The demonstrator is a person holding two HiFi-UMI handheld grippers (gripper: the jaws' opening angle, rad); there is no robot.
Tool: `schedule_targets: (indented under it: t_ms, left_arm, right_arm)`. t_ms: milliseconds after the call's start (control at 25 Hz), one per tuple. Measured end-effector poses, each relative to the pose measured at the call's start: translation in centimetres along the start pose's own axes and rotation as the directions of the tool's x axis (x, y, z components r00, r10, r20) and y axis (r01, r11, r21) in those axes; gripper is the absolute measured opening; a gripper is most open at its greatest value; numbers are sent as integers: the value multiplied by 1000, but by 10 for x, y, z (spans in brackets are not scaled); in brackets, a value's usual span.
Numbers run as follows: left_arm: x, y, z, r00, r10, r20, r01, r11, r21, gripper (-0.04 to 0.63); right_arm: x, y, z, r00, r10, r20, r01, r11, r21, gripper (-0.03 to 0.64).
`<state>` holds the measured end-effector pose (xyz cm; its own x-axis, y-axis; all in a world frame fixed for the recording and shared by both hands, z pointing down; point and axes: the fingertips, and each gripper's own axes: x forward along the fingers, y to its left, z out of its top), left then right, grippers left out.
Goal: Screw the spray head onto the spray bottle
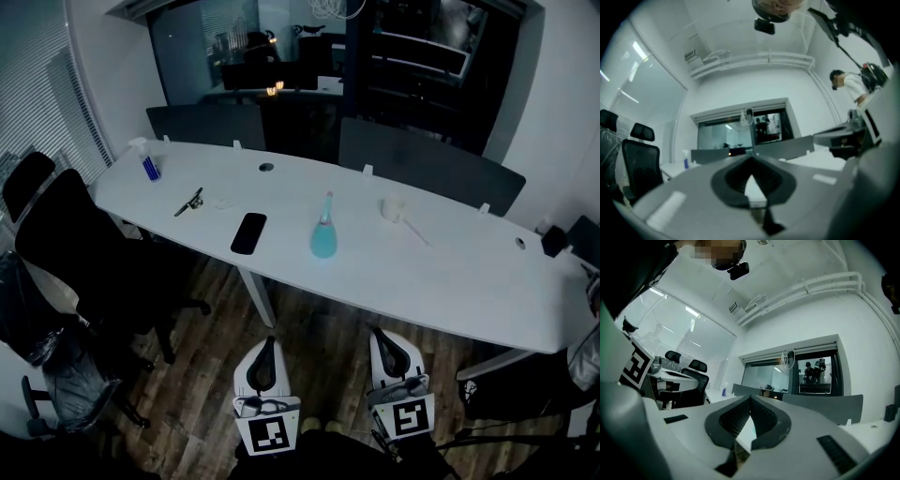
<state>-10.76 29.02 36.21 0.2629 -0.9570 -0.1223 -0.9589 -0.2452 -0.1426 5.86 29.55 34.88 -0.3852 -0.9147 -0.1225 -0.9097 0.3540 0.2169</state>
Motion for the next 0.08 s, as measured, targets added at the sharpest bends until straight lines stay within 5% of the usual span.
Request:
schedule_targets:
  t_ms: [80]
  left_arm:
    - [-1,0,-1,1000,4,-3,-4,1000,4,0]
  right_arm:
    - [-2,-3,-4,1000,-10,-25,10,1000,-1,5]
